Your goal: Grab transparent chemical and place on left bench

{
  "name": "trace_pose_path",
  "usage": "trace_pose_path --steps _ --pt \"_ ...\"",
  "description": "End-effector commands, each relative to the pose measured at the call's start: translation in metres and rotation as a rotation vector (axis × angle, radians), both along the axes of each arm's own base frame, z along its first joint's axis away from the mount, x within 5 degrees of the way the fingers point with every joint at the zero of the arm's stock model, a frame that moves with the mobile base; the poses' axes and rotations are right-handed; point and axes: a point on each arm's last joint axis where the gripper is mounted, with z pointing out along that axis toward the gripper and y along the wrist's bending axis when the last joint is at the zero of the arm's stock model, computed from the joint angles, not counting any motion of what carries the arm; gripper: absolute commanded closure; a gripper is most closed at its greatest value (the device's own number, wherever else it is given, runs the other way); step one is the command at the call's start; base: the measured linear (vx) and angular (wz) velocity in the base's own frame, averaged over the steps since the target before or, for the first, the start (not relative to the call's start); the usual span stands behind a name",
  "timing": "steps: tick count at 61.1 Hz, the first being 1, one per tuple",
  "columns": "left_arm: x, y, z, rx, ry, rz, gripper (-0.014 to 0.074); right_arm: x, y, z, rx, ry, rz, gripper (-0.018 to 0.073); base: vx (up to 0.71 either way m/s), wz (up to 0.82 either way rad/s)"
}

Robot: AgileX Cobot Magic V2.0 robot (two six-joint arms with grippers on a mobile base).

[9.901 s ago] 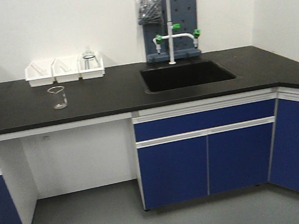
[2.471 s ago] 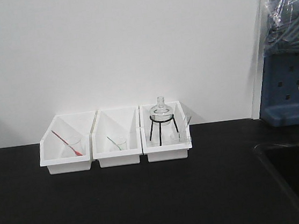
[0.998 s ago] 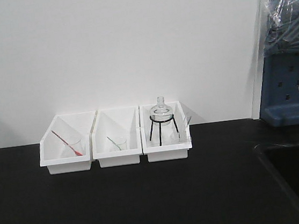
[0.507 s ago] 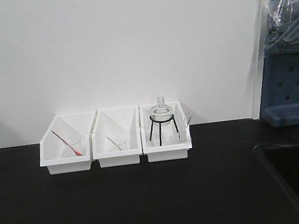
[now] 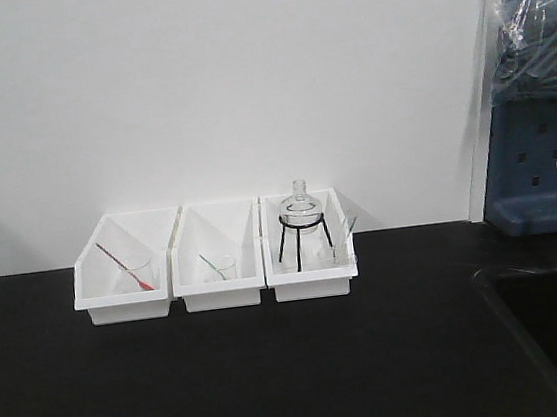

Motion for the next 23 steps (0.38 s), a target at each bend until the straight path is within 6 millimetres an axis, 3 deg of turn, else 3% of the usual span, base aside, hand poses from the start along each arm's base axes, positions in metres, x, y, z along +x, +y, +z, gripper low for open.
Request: trace_pose_path --steps 1,23 --pt "-0.0015 0.0002 0.0027 -0.014 -0.081 -0.001 0.06 -0.0005 -0.0006 0.0059 -0.003 -0.088 -0.008 0.0561 0.0 0.0" --pt "-0.0015 0.0002 0.0027 -0.014 -0.081 -0.001 0.06 -0.0005 -0.0006 0.0059 -0.003 -0.088 -0.008 0.0561 0.0 0.0"
